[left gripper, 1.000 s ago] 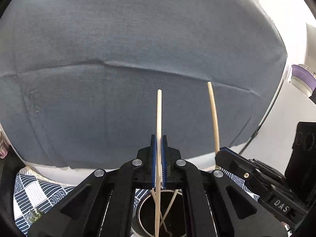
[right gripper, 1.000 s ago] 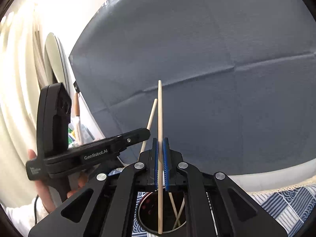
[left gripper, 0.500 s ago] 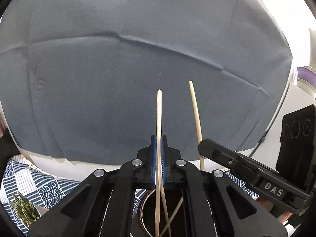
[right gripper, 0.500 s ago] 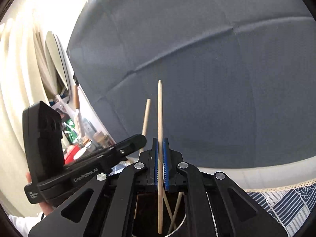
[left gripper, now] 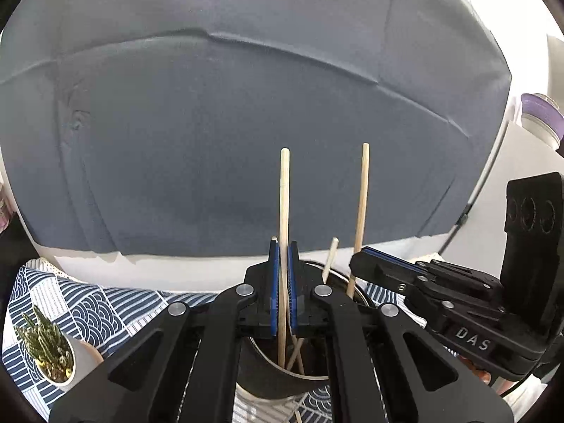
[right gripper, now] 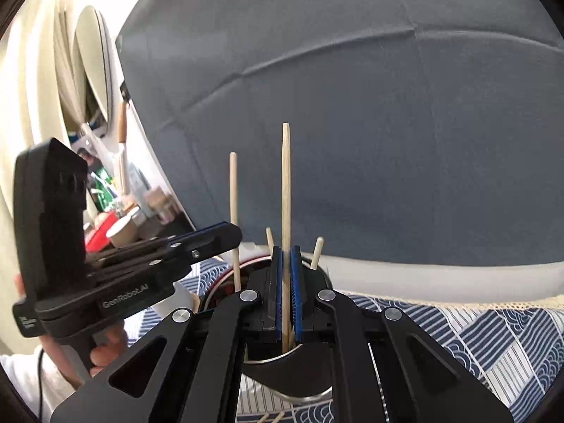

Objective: Organize utensils
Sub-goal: 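Lift both sticks over the black cup and lower them inside, then open both grippers and return them to the remaining sticks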

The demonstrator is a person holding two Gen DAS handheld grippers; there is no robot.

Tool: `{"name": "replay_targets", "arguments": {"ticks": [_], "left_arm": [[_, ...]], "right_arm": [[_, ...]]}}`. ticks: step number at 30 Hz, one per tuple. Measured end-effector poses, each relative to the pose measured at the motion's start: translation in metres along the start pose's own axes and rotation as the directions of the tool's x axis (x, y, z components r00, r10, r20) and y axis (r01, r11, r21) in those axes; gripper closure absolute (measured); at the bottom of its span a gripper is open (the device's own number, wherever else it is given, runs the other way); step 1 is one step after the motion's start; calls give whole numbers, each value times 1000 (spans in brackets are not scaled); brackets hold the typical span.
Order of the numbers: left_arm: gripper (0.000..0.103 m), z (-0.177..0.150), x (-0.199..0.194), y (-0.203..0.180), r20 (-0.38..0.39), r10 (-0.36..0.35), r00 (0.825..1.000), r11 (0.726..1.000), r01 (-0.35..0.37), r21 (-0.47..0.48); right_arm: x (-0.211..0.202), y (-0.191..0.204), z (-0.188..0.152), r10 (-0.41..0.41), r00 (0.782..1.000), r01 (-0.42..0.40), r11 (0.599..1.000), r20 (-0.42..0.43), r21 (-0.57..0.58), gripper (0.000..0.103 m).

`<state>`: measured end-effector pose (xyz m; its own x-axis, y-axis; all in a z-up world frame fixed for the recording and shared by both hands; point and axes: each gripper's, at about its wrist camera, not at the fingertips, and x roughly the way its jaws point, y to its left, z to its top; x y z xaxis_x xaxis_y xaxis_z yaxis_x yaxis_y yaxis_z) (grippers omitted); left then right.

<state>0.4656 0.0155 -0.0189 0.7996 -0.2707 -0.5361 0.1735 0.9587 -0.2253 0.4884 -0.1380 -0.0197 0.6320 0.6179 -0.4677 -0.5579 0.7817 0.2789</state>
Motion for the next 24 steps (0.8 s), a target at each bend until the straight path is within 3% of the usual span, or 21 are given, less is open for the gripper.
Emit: {"name": "replay_targets", "arguments": {"ticks": [11,14,17,19,23,24], "left_arm": [[98,-12,-6,3,-92,64,994,996,-59,63],[96,-11,-14,11,-97,51,994,998,-47,38],[77,-13,-22,17,-108,50,993,999,-48,24],[67,-15,-27,18,-119,42,992,999,-40,19],[43,-24,-38,22,-139,36,990,999,-33,26],[42,-26,-40,23,-147,36,988,999,-33,26]], "right_arm": [[-3,3,-17,-71,994,72,997,-80,9,96],[-3,8,-17,-118,987,119,993,-107,2,94],[-12,11,-18,-147,984,148,989,-105,-4,93],[-19,16,-19,-179,978,178,984,-110,-16,69],[-36,26,-24,-226,968,225,974,-107,-23,58],[-39,27,-26,-230,967,229,973,-110,-18,55]]}}
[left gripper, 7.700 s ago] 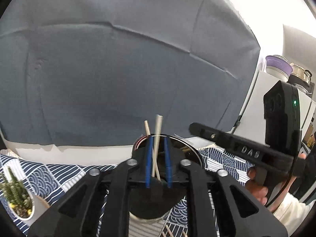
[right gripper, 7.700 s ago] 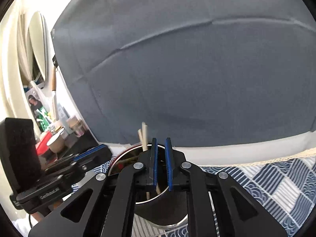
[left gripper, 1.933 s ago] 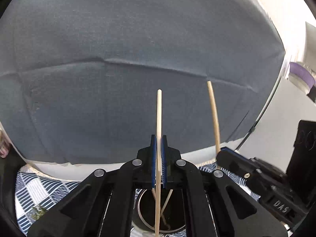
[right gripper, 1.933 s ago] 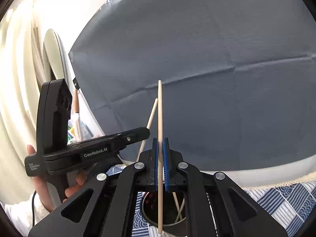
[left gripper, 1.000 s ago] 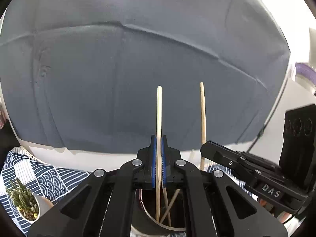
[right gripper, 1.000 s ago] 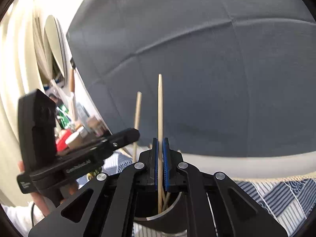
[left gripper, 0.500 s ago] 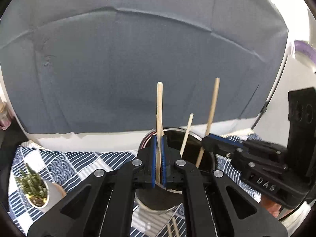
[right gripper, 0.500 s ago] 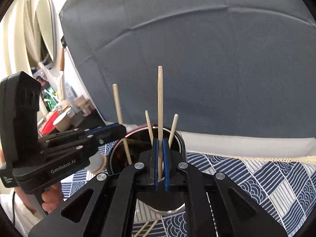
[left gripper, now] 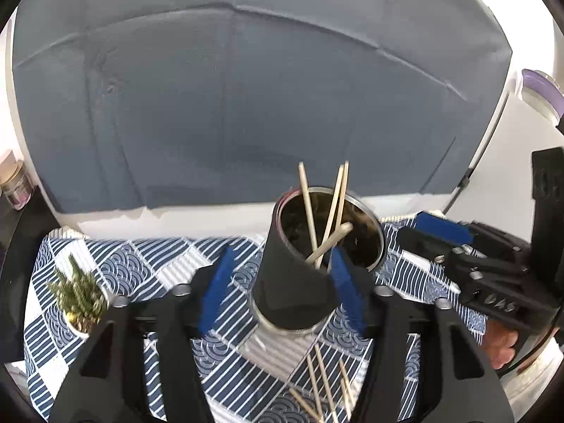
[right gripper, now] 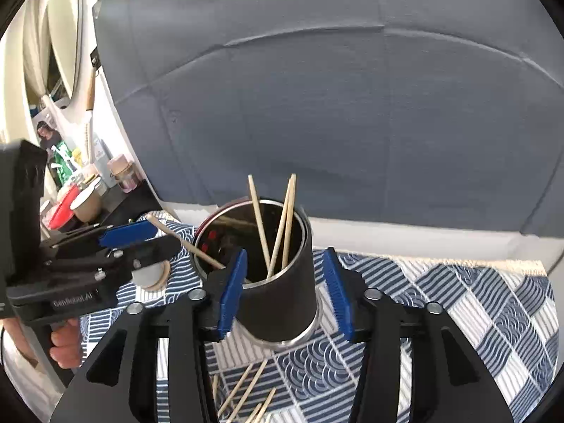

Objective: Organize utensils
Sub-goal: 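Open both grippers and return them to the remaining sticks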

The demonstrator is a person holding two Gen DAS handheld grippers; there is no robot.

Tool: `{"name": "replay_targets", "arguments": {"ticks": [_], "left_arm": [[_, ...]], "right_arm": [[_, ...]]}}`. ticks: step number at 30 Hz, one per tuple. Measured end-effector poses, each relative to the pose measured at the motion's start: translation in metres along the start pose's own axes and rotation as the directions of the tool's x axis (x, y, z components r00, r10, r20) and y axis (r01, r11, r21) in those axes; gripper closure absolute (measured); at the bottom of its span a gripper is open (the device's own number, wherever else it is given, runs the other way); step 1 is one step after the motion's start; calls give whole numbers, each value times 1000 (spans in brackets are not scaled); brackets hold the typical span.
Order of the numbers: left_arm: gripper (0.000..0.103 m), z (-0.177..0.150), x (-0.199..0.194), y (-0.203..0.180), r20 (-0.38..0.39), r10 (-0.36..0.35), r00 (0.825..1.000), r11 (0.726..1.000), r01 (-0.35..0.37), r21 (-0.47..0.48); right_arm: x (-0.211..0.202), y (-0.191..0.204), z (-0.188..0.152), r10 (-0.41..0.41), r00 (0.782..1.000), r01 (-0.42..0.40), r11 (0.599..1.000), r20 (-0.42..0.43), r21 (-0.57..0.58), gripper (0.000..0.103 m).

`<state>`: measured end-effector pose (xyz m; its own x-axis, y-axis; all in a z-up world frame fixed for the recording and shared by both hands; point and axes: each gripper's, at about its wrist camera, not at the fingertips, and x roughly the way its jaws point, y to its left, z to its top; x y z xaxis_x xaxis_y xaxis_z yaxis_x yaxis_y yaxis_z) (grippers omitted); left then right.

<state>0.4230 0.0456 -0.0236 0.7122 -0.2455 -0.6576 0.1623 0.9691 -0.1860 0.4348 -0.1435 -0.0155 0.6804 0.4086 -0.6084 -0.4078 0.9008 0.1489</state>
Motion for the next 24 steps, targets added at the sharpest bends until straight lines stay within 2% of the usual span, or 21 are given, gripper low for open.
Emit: {"name": "replay_targets", "arguments": {"ticks": [1,2,4,8,12,18,21,24], "left_arm": [[42,-4,-2,1,-6,-1,1000,1000,1,1],[34,-8,-3,3,-16,4,1000,1000,-4,-2],[26,-17,-5,6,-31,10,999,1000,-11,-11],[24,-34,-6,13,-82,-9,997,999,5,-41],[24,-51,-5,18,-125,-27,992,996,17,-82],[20,-74,2,21,-187,-2,982,998,-12,-70],[20,-88,9,24,-229,2,973,996,-24,-89],[20,-103,19,21,-284,41,958,997,-60,-58]], "right_arm": [[-3,0,-3,-9,1000,9,1000,0,2,49],[-7,1,-6,-23,1000,23,1000,-2,4,46],[-12,-1,-13,-42,999,42,999,-13,14,36],[-19,-3,-30,-65,997,67,997,-49,48,31],[-24,-5,-50,-121,989,126,990,-80,68,22],[-22,-6,-77,-153,977,168,981,-152,94,19],[-17,-6,-91,-163,967,184,978,-196,95,19],[-10,-4,-106,-166,956,192,978,-240,88,19]]}}
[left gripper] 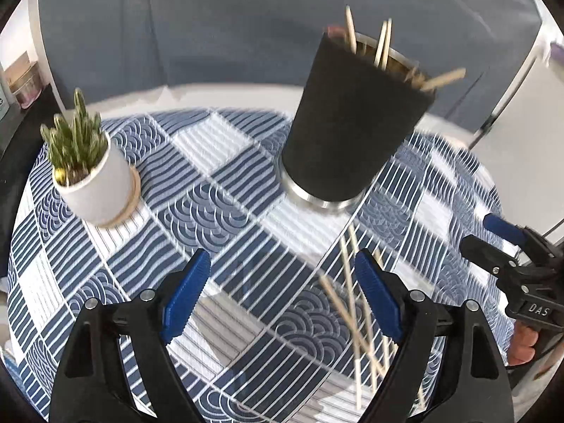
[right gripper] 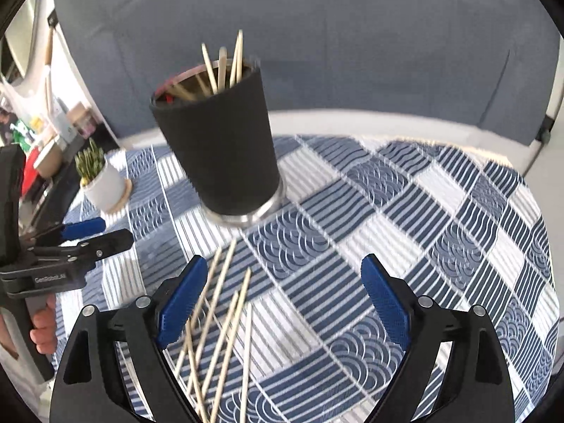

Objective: Organize utensils
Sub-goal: 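Open both grippers and return them to the remaining sticks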

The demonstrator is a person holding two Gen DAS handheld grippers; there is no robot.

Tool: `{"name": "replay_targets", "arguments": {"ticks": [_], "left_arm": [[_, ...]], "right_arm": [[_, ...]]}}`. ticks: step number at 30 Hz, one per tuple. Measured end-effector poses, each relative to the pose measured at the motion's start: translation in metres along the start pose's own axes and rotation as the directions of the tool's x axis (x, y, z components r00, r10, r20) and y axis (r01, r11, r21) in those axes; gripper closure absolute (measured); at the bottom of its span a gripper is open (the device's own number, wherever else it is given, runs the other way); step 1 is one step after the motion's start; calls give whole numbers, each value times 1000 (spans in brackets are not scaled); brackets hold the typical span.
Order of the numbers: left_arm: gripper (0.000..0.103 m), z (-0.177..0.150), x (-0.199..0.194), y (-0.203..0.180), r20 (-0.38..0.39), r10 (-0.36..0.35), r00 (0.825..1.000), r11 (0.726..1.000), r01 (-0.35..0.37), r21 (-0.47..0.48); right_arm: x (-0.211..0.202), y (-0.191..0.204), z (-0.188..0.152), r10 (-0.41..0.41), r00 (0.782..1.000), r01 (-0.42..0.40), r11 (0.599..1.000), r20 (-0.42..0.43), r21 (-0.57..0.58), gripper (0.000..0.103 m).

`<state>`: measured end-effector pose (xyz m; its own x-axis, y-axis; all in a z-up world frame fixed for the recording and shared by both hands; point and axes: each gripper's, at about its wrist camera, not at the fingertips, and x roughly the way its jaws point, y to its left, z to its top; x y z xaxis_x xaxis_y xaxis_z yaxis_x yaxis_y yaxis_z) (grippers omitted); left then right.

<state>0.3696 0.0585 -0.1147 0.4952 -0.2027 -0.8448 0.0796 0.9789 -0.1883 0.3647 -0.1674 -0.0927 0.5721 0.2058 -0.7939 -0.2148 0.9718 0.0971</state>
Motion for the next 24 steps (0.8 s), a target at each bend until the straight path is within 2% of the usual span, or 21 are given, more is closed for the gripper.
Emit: {"name": "replay_targets", "arguments": {"ticks": [6,14,21,24], "left_arm": [[20,-19,24,-4,-64,29,997,1000,-29,9],[20,-30,52,-19,-164,120,979,993,-117,29],[20,-26,67,-22,-216,168,962,985,-172,2],[20,-24,73,-26,-225,200,953,979,-206,0]], "right_arm": [[26,7,-33,-21,997,19,999,-79,-34,19],[44,18,-76,-61,981,46,996,-185,-81,19],[51,21,-86,-115,969,94,990,-218,-105,18],[51,20,-88,-108,969,91,992,-221,-87,18]]}}
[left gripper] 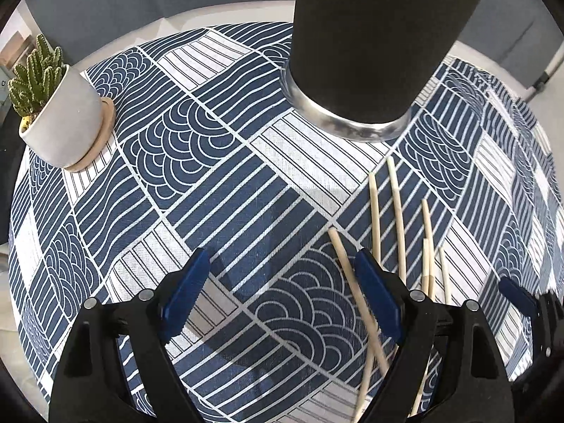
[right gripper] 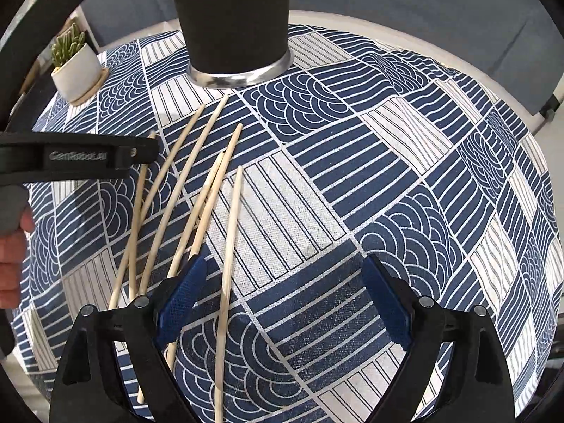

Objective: Organize utensils
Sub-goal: 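Open both grippers and return them to the remaining sticks, then grasp a wooden stick with the right gripper while the left gripper grasps another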

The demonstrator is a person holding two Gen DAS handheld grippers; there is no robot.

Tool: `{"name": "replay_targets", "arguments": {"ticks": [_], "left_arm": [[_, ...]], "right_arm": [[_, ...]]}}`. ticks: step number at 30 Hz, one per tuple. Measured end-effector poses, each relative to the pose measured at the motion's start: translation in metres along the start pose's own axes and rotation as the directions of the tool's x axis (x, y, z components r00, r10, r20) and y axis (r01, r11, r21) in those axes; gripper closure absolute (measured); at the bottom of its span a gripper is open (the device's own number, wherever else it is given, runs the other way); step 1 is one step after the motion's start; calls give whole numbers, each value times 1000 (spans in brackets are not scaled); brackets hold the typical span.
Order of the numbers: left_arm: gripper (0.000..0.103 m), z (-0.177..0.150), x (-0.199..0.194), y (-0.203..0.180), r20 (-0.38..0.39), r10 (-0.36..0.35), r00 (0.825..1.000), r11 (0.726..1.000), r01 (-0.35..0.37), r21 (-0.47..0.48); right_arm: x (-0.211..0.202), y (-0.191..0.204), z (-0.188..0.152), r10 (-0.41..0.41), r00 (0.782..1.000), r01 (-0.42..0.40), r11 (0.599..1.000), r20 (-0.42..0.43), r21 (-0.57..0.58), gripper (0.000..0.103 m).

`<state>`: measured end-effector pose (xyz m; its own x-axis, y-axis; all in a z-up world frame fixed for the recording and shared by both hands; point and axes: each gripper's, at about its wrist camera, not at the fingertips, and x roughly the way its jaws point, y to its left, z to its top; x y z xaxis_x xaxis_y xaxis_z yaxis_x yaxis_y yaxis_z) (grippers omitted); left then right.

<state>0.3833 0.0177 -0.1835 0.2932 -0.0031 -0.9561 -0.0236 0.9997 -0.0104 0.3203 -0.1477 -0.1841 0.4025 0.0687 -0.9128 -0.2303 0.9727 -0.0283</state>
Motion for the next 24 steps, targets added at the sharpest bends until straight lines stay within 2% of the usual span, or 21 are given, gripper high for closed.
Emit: {"name": "replay_targets", "arguments": {"ticks": [3,5,7,8,10,12,14,17,18,20,22,24], "left_arm": [[19,2,3,-5,-1,33,999,999,-33,-18],[19,2,3,-6,-6,37,999,999,-37,-36],[22,1,2,-9,-5,42,999,998,-42,-39],[28,0,1,-11,-2,41,999,999,-41,-35],[44,-4,-4,-14,9,35,999,999,-34,-27],[72,-8,-9,-19,19,25,1000,1000,-25,-8],[85,-14,-12,-20,17,9,1000,1000,-8,-6],[96,-21,-13,-8,1,-39,999,999,39,-26],[98,-23,-13,0,-12,-68,998,996,67,-52],[98,-27,-13,20,-38,-175,984,978,169,-120],[98,-30,-10,35,-49,-230,972,962,219,-160],[98,-37,-8,45,-59,-245,968,959,233,-163]], "right_arm": [[0,-4,-2,-1,1000,1,999,-9,43,22],[-3,-2,-4,3,1000,-2,999,-5,43,33],[-6,1,-5,8,1000,-7,1000,-6,30,54],[-7,3,-5,13,1000,-13,1000,-9,20,60],[-9,6,-6,8,1000,-8,1000,-9,4,85],[-9,6,-7,-4,1000,4,1000,-14,8,95],[-9,4,-9,-6,1000,6,1000,-15,13,98],[-10,-4,-6,-16,999,18,999,-33,47,98],[-9,-7,-4,-18,999,21,998,-37,58,98],[-9,-15,-4,-23,999,26,997,-36,78,98],[-11,-23,-4,-21,999,24,995,-28,98,98],[-13,-29,-2,-14,1000,17,993,-24,114,98]]}}
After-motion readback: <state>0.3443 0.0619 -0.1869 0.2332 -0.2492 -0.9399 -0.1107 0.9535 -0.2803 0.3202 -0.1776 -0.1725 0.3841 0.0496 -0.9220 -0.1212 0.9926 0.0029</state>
